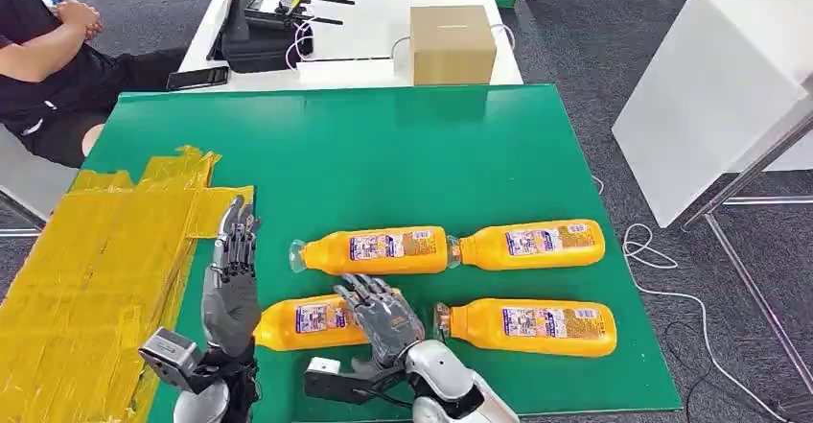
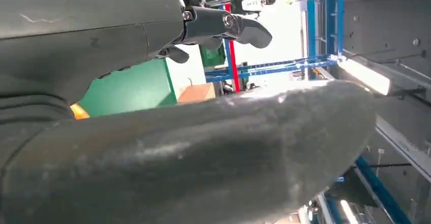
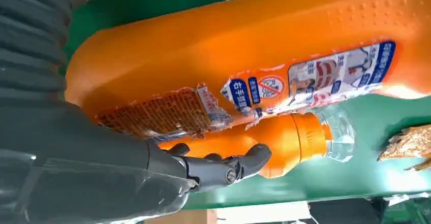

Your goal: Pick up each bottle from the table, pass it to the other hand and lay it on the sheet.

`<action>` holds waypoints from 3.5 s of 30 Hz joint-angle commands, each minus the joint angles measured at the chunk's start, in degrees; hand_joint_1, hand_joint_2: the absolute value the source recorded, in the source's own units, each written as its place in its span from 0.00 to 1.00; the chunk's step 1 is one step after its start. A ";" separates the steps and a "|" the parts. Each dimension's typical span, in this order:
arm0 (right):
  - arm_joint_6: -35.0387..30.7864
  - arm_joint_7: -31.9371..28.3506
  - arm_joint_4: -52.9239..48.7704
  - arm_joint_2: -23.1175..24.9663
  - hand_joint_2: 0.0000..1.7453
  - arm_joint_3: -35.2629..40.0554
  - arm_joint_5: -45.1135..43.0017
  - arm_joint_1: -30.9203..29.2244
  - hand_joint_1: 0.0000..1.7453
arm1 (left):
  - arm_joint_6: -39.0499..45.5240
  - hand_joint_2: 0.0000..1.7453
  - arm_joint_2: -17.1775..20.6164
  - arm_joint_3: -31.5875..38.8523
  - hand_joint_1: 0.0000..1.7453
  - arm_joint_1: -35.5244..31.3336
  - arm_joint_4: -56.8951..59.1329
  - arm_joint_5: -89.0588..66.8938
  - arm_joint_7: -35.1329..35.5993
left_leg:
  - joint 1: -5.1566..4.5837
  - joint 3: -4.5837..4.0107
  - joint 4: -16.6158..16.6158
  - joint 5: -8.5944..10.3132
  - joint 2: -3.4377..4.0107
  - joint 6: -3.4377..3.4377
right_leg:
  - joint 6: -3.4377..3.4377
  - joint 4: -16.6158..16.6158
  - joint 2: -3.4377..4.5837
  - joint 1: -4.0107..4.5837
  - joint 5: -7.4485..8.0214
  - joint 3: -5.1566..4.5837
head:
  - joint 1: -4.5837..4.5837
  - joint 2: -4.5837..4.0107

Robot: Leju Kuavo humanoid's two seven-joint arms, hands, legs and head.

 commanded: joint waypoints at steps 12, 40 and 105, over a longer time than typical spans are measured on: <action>11.04 -1.33 21.65 0.57 1.00 7.73 -7.16 -10.75 1.00 | -0.79 0.00 0.71 0.82 0.00 -5.84 6.94 2.24 -0.11 | 0.05 0.73 -0.13 0.06 0.23 -0.06 | 0.00 -0.18 0.22 0.09 0.10 0.61 | -0.02 0.00; 6.45 -4.21 16.42 2.23 1.00 2.99 -22.96 -7.29 1.00 | 44.61 0.00 -4.11 10.59 0.00 1.21 -15.69 8.53 -0.11 | 0.22 0.77 -0.10 -0.04 0.55 -0.15 | 0.02 -0.16 0.60 0.23 0.11 0.64 | -0.02 0.00; -2.86 -23.74 -10.72 3.73 1.00 -13.52 -30.16 7.93 1.00 | -11.14 1.00 -1.63 0.68 0.00 2.66 5.46 34.76 18.51 | 0.09 0.18 -0.10 -0.11 0.43 -0.13 | 0.01 -0.09 0.45 0.09 0.01 0.06 | -0.02 0.00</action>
